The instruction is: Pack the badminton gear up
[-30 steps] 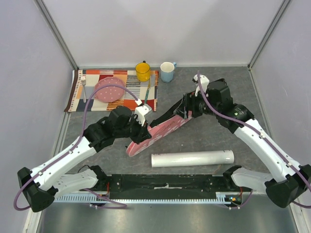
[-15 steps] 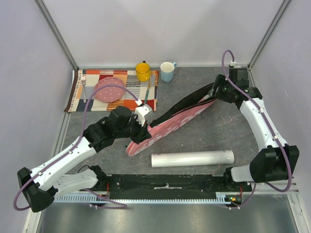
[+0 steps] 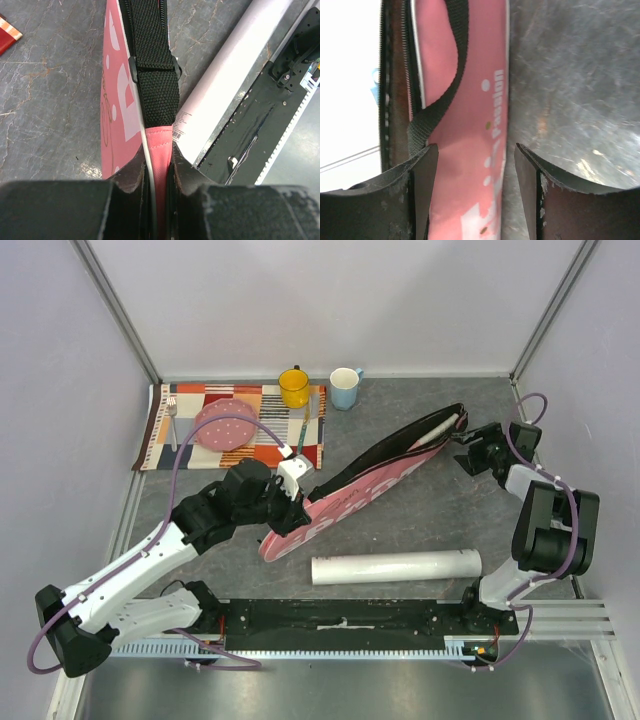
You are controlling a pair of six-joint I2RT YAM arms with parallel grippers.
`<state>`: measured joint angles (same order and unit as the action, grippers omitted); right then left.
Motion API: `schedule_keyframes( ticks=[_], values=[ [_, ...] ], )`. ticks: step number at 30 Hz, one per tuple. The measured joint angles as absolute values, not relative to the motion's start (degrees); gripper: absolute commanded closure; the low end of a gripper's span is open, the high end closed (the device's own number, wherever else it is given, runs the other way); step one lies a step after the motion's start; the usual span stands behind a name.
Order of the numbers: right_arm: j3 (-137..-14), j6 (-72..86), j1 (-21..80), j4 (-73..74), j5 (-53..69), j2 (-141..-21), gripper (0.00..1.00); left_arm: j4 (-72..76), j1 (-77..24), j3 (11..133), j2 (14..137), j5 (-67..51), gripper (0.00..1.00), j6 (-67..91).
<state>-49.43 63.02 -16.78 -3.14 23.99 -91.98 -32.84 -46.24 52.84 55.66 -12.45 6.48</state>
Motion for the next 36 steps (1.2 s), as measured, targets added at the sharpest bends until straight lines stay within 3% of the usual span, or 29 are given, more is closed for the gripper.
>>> schedule_keyframes(
  ticks=[14, 27, 36],
  values=[
    [-44.66, 82.59, -16.38, -34.37, 28.51, -99.13, 0.37, -32.77, -46.24, 52.82, 55.66, -12.49, 0.98, 6.48],
    [-48.07, 78.35, -16.27, -39.18, 32.12, -99.15, 0.29, -32.45, -46.24, 52.82, 55.83, -12.58, 0.98, 6.5],
    [-52.07, 78.32, -14.76, -41.95, 34.28, -102.54, 0.34, -32.49, -46.24, 52.82, 55.86, -12.62, 0.98, 6.5]
  ],
)
